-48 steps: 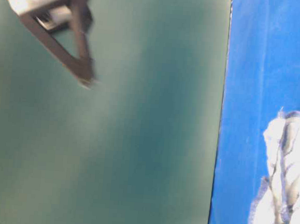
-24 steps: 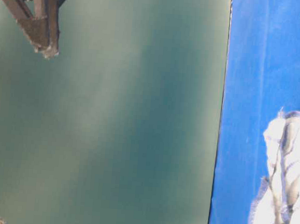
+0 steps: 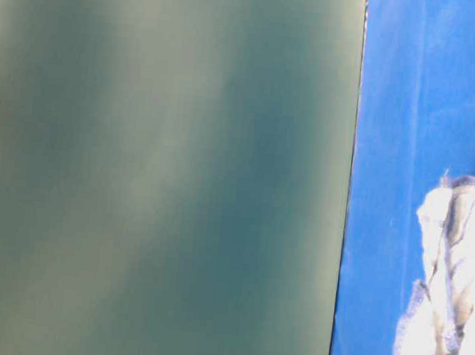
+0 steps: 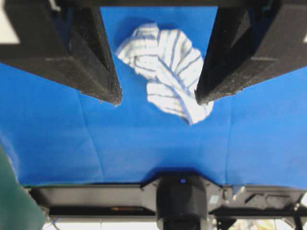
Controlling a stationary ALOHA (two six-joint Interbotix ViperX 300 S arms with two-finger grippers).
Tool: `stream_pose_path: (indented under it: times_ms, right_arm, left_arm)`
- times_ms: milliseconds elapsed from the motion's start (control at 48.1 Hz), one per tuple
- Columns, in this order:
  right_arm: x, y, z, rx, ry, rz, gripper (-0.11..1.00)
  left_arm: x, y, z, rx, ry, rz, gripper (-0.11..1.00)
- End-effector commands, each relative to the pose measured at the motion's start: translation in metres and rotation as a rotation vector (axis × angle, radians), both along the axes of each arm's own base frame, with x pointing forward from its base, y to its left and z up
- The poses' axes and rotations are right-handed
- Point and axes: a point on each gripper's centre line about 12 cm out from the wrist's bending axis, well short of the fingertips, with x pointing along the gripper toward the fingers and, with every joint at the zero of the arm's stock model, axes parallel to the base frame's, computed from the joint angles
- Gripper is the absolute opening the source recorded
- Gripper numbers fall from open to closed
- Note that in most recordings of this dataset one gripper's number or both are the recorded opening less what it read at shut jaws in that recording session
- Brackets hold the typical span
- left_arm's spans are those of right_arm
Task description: Hand over the towel.
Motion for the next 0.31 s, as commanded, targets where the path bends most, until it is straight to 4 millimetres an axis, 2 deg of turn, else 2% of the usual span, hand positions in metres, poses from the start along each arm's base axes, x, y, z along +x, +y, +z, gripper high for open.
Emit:
stream_pose_path:
  times_ms: [0,146,291]
  right_arm:
    - [-0.016,0.001,-0.006,0.001,-0.034,-0.002,0.68]
    - [-0.036,0.002,-0.028,0.003,-0.029,-0.003,0.68]
    - [-0.046,0.003,-0.054,0.005,0.004,-0.004,0.68]
  left_arm:
    - [-0.013,0.001,-0.003,0.006,-0.035,0.013,0.92]
    - [-0.029,0.005,-0.025,0.009,-0.046,0.042,0.92]
    - [-0.033,0.009,-0.05,0.005,-0.007,0.073,0.92]
